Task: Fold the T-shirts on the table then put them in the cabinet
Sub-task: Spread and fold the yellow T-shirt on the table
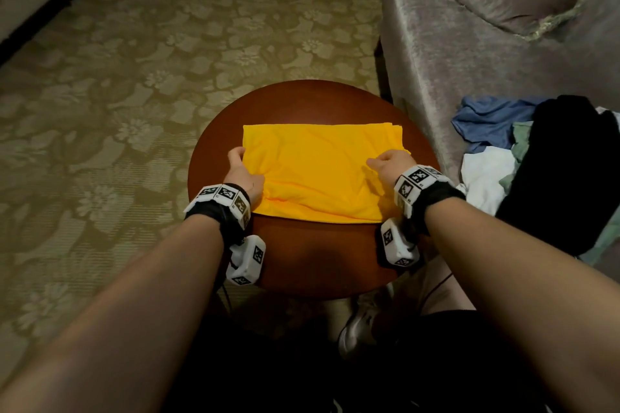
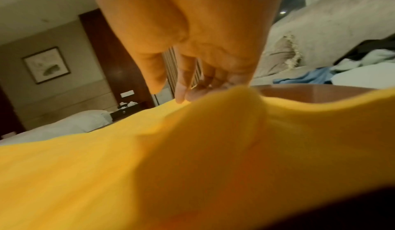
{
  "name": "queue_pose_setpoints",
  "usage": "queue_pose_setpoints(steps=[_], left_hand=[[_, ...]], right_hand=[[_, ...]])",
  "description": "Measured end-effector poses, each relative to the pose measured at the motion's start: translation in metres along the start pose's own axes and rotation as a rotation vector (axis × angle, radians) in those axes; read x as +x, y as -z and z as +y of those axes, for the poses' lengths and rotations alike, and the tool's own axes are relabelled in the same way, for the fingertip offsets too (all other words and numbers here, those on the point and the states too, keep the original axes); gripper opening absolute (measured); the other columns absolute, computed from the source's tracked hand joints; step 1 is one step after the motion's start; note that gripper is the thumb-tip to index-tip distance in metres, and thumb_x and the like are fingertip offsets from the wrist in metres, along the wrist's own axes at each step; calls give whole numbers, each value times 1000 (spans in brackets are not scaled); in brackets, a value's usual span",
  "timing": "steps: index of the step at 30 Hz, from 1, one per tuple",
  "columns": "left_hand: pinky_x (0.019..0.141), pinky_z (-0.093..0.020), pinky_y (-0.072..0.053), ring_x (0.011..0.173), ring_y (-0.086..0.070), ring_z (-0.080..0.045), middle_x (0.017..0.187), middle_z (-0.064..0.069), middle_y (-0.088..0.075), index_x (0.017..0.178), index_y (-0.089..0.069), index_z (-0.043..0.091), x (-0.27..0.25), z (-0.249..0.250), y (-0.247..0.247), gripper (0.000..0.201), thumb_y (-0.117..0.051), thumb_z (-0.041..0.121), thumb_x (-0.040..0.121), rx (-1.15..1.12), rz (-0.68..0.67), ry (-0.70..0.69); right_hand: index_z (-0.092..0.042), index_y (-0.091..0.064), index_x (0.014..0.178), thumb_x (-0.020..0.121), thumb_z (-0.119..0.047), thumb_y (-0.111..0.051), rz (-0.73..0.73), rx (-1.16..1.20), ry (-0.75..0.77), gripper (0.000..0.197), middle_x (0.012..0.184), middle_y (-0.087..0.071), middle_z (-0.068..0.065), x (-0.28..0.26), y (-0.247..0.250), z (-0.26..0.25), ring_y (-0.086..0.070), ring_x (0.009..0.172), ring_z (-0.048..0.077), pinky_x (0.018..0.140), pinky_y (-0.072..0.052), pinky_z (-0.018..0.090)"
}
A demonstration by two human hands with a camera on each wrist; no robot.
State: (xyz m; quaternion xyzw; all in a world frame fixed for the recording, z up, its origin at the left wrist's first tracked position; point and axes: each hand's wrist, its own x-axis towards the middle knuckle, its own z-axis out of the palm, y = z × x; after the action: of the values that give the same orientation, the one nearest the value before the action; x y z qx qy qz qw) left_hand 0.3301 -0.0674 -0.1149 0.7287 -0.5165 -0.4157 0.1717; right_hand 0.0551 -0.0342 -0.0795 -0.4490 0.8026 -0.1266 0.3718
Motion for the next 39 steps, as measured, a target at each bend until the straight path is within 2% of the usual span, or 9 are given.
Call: queue_pose_setpoints(steps=[5, 7, 10, 13, 19, 24, 30, 35, 39], left_hand=[[51, -31, -45, 60, -56, -26, 149, -17, -36, 150, 1, 39, 2, -6, 9, 80, -49, 10, 95, 12, -63, -96], [47, -29, -42, 49, -50, -20, 143, -20, -44, 149, -18, 40, 3, -8, 7, 68, -44, 7, 95, -1, -139, -114], [61, -34, -48, 69, -60, -26, 120, -17, -61, 143, -41, 25, -4, 4, 11, 51, -50, 11, 96, 2, -164, -123], [94, -34, -43, 123, -51, -27, 149, -9, -38, 145, -38, 16, -7, 21, 17, 60, -64, 20, 91, 43, -142, -151], [64, -30, -52, 89, -62, -20, 152, -9, -32, 149, -30, 22, -26, 67, 10, 76, -66, 11, 83, 170, -98, -308], [102, -34, -41, 138, -34, -26, 157, -6, -21, 149, -29, 20, -47, 104, -2, 74, -60, 8, 83, 333, -25, -415], [105, -29, -34, 142, -25, -24, 159, -4, -13, 151, -23, 20, -74, 143, -37, 73, -56, 9, 87, 515, -101, -519], [106, -28, -33, 141, -30, -20, 157, -4, -24, 152, -19, 23, -87, 154, -80, 79, -63, 15, 87, 533, -228, -567], [100, -37, -45, 126, -49, -26, 147, -4, -41, 152, -14, 28, -81, 147, -96, 72, -55, 37, 94, 365, -176, -479]], right_hand=[[-17, -40, 143, 96, -39, -51, -147, -33, -4, 53, 99, -55, 1, -4, 3, 10, -45, 66, 13, 51, -32, 23], [-20, -37, 145, 97, -37, -51, -170, -12, 10, 54, 112, -57, 5, -4, 4, 12, -49, 76, 15, 51, -33, 22], [-19, -37, 145, 97, -35, -52, -191, 38, 20, 53, 74, -41, -6, 1, 3, 17, -38, 59, 10, 48, -28, 20], [-18, -36, 145, 97, -32, -52, -222, 85, 24, 53, 69, -29, -8, 5, 4, 21, -31, 56, 9, 49, -27, 21], [-18, -39, 143, 96, -29, -54, -259, 232, 38, 50, 69, -38, -3, 6, -2, 17, -38, 56, 15, 51, -32, 25], [-21, -55, 123, 94, -25, -57, -274, 447, 19, 29, 84, -56, 6, 3, -7, 11, -48, 64, 17, 57, -38, 29], [-10, -48, 77, 103, -29, -38, -174, 795, -157, 33, 64, -45, 4, 4, -1, 21, -42, 51, 16, 47, -33, 26], [-9, -51, 117, 99, -55, -27, -212, 907, -116, 54, 85, -57, 8, 5, 3, 34, -59, 78, 21, 77, -52, 35], [-18, -33, 146, 89, -72, -27, -89, 766, -113, 79, 145, -43, 9, 10, 10, 37, -42, 131, 29, 112, -32, 45]])
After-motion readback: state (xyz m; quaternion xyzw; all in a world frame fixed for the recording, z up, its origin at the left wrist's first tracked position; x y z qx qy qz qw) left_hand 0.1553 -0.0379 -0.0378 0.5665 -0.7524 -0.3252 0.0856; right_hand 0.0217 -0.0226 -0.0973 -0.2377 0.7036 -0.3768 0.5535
